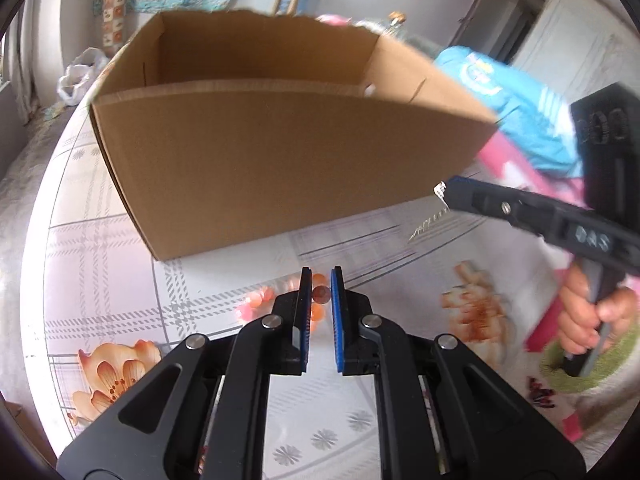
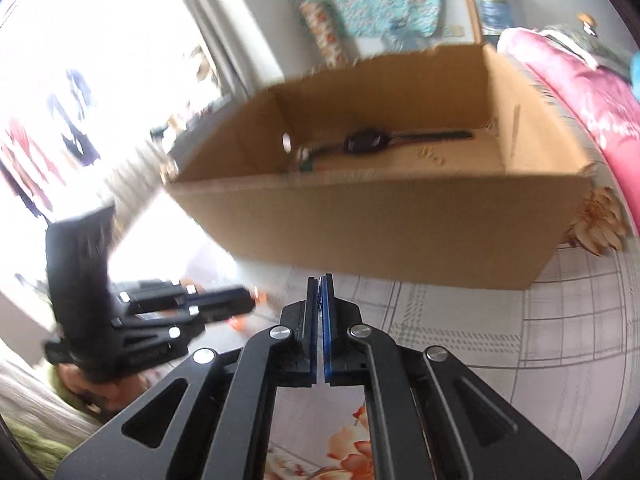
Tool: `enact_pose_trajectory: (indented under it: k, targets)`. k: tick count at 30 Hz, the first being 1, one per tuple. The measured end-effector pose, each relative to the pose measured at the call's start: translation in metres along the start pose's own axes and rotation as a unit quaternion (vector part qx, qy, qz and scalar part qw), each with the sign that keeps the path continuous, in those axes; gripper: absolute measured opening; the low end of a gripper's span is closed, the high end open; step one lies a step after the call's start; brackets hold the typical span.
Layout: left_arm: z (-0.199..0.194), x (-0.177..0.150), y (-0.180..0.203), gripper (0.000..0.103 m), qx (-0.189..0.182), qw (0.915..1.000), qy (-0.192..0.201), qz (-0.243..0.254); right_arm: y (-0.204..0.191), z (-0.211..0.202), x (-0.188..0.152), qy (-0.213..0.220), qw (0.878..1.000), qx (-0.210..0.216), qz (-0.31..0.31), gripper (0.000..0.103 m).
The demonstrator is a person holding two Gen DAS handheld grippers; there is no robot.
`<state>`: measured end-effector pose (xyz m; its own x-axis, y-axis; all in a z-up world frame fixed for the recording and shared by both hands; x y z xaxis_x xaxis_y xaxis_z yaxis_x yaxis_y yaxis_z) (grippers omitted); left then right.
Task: Organize jewelry
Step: 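Carry both held items over the box and open both grippers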
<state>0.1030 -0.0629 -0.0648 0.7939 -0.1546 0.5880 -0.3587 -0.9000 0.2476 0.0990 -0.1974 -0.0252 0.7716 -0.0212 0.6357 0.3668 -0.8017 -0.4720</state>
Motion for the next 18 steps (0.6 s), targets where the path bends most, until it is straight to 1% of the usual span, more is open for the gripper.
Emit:
enact_pose_trajectory:
  k: [1, 3, 4, 6, 7, 11, 13, 16, 18]
  targets:
    - [-0.007, 0.002, 0.001, 0.008, -0.019, 0.9998, 0.006, -0.005, -0.001, -0.011, 0.005, 0.016, 1.000, 0.005, 0.006, 0.002]
    - [-0.021, 0.005, 0.002, 0.008, -0.043, 0.9989, 0.018, -0.008, -0.002, -0.026, 0.014, 0.040, 0.999, 0.012, 0.011, 0.002]
    - [-0.027, 0.006, 0.003, 0.008, -0.053, 0.9983, 0.023, -0.008, -0.007, -0.026, 0.019, 0.049, 0.999, 0.013, 0.010, 0.002]
    - [-0.043, 0.012, 0.007, 0.008, -0.077, 0.9964, 0.037, -0.007, -0.012, -0.038, 0.027, 0.069, 0.997, 0.018, 0.006, 0.002]
    - [-0.053, 0.016, 0.010, 0.008, -0.094, 0.9945, 0.047, -0.005, -0.010, -0.042, 0.033, 0.075, 0.997, 0.020, 0.005, 0.002]
    - [-0.080, 0.031, 0.023, 0.008, -0.137, 0.9878, 0.075, 0.004, -0.021, -0.057, 0.055, 0.102, 0.994, 0.029, -0.011, 0.002]
    - [-0.090, 0.040, 0.030, 0.008, -0.155, 0.9846, 0.081, 0.007, -0.024, -0.065, 0.069, 0.113, 0.993, 0.029, -0.023, 0.002]
    - [-0.104, 0.056, 0.043, 0.008, -0.190, 0.9776, 0.089, 0.015, -0.024, -0.072, 0.092, 0.126, 0.991, 0.034, -0.037, 0.002]
    - [-0.111, 0.075, 0.051, 0.008, -0.207, 0.9736, 0.093, 0.024, -0.024, -0.076, 0.107, 0.129, 0.990, 0.028, -0.049, 0.002]
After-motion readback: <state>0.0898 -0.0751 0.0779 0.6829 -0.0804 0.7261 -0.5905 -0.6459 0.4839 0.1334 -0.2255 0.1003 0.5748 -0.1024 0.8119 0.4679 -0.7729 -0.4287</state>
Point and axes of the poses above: each gripper's, at about its wrist camera, not at the fingertips, and z roughly the way its jaws point, y to its right, x to its top, the point moved 6 cm from there along z, roughly the way its jaws point, and after that the axes turned 6 degrees about x, right-handed, at the moved point
